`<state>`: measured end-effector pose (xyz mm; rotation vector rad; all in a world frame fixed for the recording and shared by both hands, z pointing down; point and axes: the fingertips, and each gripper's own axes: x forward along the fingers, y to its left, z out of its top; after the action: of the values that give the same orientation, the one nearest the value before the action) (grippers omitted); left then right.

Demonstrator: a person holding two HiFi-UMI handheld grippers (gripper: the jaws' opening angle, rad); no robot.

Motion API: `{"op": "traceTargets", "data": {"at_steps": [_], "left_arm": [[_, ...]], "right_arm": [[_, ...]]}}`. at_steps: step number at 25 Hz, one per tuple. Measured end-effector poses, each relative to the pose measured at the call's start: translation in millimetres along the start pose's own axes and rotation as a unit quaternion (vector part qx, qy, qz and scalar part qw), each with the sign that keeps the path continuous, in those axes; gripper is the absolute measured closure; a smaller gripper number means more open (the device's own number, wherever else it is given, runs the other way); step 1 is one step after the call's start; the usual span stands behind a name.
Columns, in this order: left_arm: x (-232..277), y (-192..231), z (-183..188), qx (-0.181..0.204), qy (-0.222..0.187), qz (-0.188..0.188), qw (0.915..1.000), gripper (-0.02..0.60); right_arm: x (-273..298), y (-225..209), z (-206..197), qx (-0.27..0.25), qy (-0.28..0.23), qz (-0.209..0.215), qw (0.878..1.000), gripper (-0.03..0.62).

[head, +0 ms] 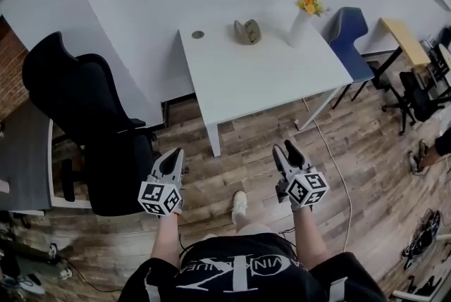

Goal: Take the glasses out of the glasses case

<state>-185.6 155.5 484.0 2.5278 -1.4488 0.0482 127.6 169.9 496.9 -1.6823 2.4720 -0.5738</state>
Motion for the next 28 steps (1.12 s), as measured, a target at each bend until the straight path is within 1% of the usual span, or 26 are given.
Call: {"op": "traceTargets", "data": {"at_steps": [3, 6, 8, 12, 16, 21, 28], "left_arm": [[18, 6, 2, -0.006, 0.002, 0.006, 1.0, 0.566], [38, 10, 5, -0.026, -0.004, 0.012, 0.9996, 0.566], [53, 11, 10, -0.03, -0.007, 0.015, 0.9994, 0.566], [81, 14, 19, -0.015, -0.006, 0.017, 0.9997, 0.566], [104, 16, 26, -0.01, -0.01, 0.02, 0.9997, 0.566], [130, 10, 29, -0.01, -0.013, 0.021, 0.9997, 0.566], [156, 5, 43, 0.012, -0.01, 0.014, 0.9998, 0.566]], "right_arm": [[21, -13, 9, 0.003, 0.001, 0.003, 1.0, 0.416], [38, -26, 16, 0.004, 0.007, 0.008, 1.0, 0.416], [49, -36, 22, 0.003, 0.01, 0.009, 1.0, 0.416], [70, -56, 33, 0.004, 0.011, 0.01, 1.0, 0.416], [89, -71, 44, 0.003, 0.008, 0.017, 1.0, 0.416], [100, -94, 51, 0.006, 0.008, 0.019, 1.0, 0.416], [112, -110, 58, 0.019, 0.0, 0.023, 1.0, 0.416]]}}
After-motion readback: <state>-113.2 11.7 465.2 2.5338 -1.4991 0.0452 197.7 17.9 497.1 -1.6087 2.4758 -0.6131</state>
